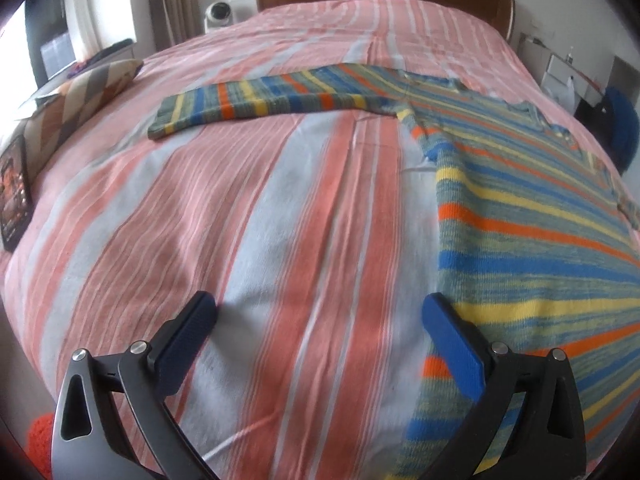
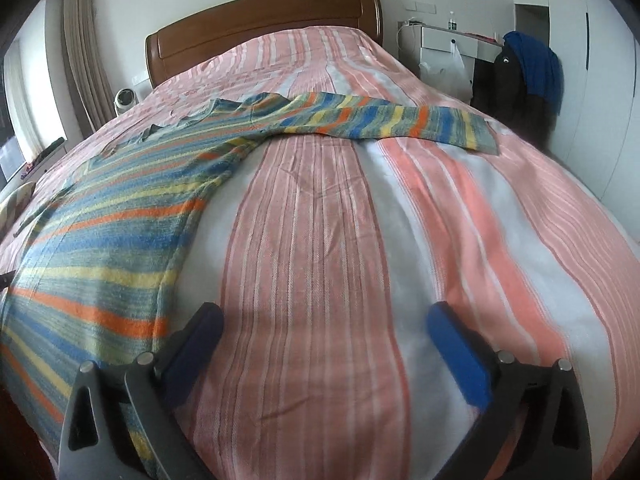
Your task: Fold small clothes
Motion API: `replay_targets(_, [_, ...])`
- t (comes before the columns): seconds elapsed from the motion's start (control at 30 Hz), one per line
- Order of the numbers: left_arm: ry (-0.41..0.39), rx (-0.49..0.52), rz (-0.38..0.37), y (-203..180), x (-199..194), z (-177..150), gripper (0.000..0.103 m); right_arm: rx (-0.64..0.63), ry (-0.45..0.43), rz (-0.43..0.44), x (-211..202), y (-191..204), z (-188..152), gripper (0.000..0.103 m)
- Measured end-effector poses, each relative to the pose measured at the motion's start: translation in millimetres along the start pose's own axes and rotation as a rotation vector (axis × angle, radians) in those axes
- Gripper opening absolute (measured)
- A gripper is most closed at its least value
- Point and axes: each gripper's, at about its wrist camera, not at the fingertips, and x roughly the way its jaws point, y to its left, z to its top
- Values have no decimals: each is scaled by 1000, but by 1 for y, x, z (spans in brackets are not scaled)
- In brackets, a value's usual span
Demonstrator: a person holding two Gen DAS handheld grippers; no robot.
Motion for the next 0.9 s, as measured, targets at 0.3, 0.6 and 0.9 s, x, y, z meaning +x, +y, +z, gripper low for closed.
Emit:
replay_targets(0.3, [-8,-2,9,-1,1,-1,103,-8,-6,-10,-1,3,-2,102])
replay_targets(0.6, [-16,16,2,0,2,-2,103,-19,-12,-21,-1,4,-3,102])
replay_targets(0.9, [-14,23,1,-1,3,-3,103,-19,-12,-23,-1,5,-3,102])
